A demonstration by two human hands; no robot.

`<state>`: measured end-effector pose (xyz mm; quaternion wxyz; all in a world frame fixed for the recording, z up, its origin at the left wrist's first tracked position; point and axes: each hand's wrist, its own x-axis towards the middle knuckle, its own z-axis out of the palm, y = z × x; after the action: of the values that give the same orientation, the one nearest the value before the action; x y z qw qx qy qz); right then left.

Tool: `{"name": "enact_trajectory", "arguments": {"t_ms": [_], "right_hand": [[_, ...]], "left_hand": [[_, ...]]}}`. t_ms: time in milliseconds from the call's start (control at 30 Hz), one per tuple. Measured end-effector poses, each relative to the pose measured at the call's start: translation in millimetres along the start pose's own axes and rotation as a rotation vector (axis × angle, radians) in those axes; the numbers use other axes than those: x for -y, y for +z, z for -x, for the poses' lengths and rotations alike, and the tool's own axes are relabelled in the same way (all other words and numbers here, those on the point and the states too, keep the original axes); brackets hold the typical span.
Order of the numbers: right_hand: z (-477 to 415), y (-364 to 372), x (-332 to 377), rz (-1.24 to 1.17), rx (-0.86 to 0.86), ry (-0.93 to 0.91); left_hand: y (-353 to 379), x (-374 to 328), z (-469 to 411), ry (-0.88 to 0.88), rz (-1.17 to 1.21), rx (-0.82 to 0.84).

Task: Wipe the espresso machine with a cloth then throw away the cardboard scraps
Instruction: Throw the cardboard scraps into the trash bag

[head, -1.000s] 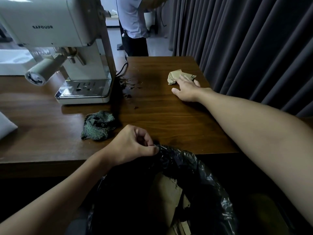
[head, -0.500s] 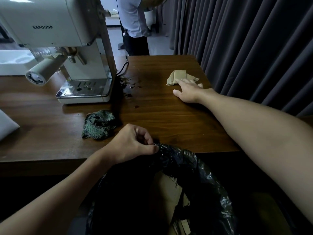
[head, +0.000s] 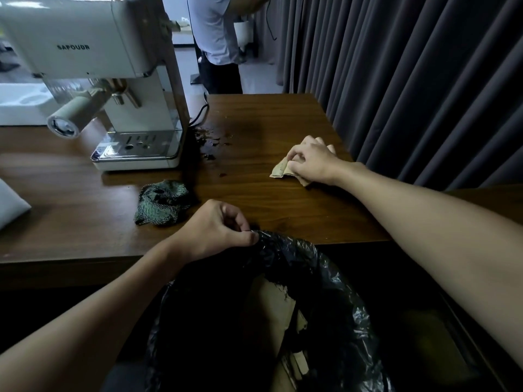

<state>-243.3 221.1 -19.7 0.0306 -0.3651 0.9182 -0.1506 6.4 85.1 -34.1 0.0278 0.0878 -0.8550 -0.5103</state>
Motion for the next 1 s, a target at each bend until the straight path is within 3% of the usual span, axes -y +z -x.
{"name": "enact_trajectory", "arguments": {"t_ms": [133,367,500,600,700,800,867,1000], "right_hand": [[16.1,-5.2,-11.6,-0.105,0.139,0.077],[41.4,-22.4,-14.6,-0.458,-0.154,0.125],[67.5,-43.1,-8.6,-0.687,-0.185,0.135],[90.5,-59.5,1.0,-0.876,-0.041,0.139],[112.8,-73.2,10.0,-1.022,0.235,0.120],[129.1,-79.6,19.6,-1.011,0.480,0.062],[134.5,-77.4,26.7,-0.923,0.535,0.029],[128.7,-63.2,27.9,-0.686,0.212,0.057]], "left_hand": [[0.2,-0.3,0.6,0.004,0.007,0.001],[0.1,-0.5,1.0,0.019,0.017,0.017],[0.9,-0.6,1.3,0.029,0.031,0.024],[-0.2,-0.8,1.8,0.037,0.027,0.031],[-1.4,-1.1,2.8,0.039,0.031,0.048],[-1.1,-0.8,3.6,0.049,0.041,0.042],[0.1,-0.5,3.4,0.052,0.049,0.034],[1.5,-0.1,3.6,0.047,0.057,0.021]]}}
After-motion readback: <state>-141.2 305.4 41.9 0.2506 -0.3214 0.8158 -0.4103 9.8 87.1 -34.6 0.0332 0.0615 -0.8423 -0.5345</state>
